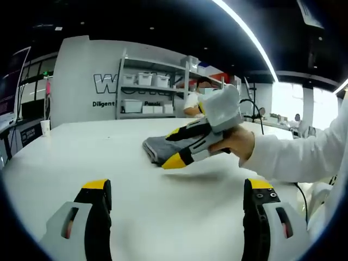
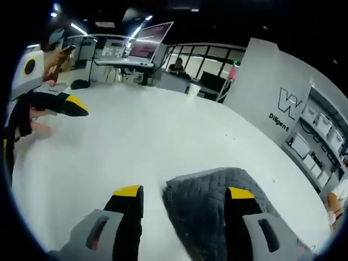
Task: Open the folded towel by lifting each exposed corner and separating the folded layers until the towel lies flat within the target outline without major curled edges
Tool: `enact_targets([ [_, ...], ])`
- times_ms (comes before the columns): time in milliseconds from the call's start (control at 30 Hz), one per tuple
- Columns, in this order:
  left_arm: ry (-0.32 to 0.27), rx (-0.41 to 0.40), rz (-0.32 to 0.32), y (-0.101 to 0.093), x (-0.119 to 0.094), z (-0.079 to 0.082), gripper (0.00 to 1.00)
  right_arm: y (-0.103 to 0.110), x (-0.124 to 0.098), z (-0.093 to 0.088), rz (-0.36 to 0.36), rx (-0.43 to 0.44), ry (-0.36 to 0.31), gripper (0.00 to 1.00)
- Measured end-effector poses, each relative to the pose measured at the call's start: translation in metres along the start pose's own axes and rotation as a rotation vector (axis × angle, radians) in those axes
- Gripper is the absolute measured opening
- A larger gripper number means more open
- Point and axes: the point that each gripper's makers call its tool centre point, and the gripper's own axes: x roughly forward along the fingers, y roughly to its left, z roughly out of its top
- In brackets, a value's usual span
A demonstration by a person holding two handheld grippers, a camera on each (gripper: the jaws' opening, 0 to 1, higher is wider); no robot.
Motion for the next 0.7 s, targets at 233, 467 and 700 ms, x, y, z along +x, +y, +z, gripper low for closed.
enact_targets([
  [233,0.000,0.004,0.001,0.000,-0.003,0.001,1.00,0.004,0.010,-0.010,0.012,-0.072,0.036,0.31],
  [467,-0.006,-0.001,0.010,0.002,-0.008,0.006,1.00,0.001,0.008,-0.004,0.019,-0.106,-0.014,0.05],
  [700,-0.004,0.002,0.007,-0.002,-0.009,0.010,1.00,-0.012,-0.009,0.009,-0.021,-0.120,-0.079,0.00],
])
